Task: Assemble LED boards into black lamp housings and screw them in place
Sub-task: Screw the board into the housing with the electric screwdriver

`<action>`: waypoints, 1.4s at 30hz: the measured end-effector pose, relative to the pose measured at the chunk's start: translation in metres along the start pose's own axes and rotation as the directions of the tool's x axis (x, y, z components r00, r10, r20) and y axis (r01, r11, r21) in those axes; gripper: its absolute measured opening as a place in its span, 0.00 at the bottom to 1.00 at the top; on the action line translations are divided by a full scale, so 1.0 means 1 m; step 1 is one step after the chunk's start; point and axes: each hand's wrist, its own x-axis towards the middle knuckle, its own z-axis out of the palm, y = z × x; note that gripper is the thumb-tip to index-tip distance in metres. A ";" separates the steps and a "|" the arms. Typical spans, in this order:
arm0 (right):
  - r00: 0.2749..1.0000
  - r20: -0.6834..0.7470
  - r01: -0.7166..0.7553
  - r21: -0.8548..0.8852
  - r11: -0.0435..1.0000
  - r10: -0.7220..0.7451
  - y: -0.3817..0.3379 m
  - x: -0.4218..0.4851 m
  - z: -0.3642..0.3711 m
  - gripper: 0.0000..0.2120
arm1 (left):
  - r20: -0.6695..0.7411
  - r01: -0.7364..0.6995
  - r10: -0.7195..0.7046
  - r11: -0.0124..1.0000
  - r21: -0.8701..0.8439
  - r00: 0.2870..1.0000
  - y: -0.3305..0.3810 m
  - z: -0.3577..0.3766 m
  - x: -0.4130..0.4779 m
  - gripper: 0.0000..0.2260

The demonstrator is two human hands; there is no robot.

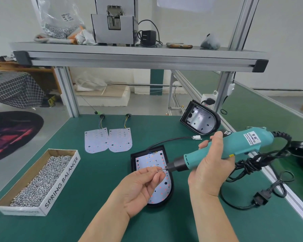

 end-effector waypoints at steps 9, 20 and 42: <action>0.988 -0.006 0.155 -0.007 0.988 -0.155 0.005 -0.003 0.000 0.12 | -0.015 -0.078 0.079 0.995 0.054 0.997 -0.003 0.003 -0.002 0.11; 0.985 -0.013 0.170 -0.028 0.985 -0.171 0.002 -0.003 0.002 0.11 | -0.008 -0.072 0.073 0.997 0.017 0.997 -0.002 0.005 -0.008 0.10; 0.995 -0.101 -0.015 -0.029 0.999 0.012 0.018 -0.008 -0.008 0.11 | -0.224 -0.363 0.441 0.876 0.317 0.869 -0.021 0.025 -0.009 0.09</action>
